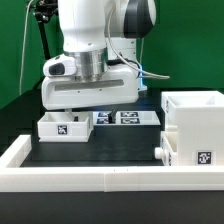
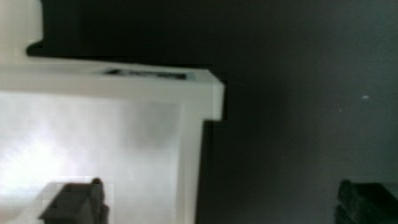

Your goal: Assemble drawer

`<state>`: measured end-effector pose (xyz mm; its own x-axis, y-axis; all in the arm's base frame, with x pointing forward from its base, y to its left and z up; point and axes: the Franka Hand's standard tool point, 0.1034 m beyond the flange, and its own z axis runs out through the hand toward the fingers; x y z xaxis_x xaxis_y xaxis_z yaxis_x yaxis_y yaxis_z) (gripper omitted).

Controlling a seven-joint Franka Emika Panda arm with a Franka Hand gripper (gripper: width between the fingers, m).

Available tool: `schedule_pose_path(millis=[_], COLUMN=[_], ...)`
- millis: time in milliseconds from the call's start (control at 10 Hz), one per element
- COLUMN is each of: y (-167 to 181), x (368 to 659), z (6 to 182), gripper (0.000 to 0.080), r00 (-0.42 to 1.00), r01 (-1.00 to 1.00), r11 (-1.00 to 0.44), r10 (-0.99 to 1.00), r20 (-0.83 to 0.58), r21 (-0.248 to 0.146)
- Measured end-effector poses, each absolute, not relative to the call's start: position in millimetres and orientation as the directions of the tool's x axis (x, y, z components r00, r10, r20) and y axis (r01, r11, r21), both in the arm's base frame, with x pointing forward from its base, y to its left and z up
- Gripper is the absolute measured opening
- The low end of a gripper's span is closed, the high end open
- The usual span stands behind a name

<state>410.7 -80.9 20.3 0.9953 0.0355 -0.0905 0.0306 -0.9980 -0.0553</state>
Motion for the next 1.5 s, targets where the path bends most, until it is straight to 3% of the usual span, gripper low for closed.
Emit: schedule_pose_path(millis=[200,600,1100,1400,1500], y=[-80.9,-82.7,-84.4,-84.3,-84.3], x=[410.6,395.5,394.0,394.6,394.6], z=[20.3,8.0,5.5,5.3,5.3], gripper=[0.0649,0.0649,0.0649,0.0244,0.0244], r00=[0.995,0.991,0.995,0.995,0.995], r01=[0.031,-0.094,-0.084,-0.081,-0.081], r11=[-0.998,-0.995,-0.996,-0.997,-0.997], r10=[0.036,-0.092,-0.083,-0.081,-0.081], r20=[-0.091,-0.093,-0.061,-0.059,-0.059], r21=[-0.055,-0.016,-0.005,-0.005,-0.005])
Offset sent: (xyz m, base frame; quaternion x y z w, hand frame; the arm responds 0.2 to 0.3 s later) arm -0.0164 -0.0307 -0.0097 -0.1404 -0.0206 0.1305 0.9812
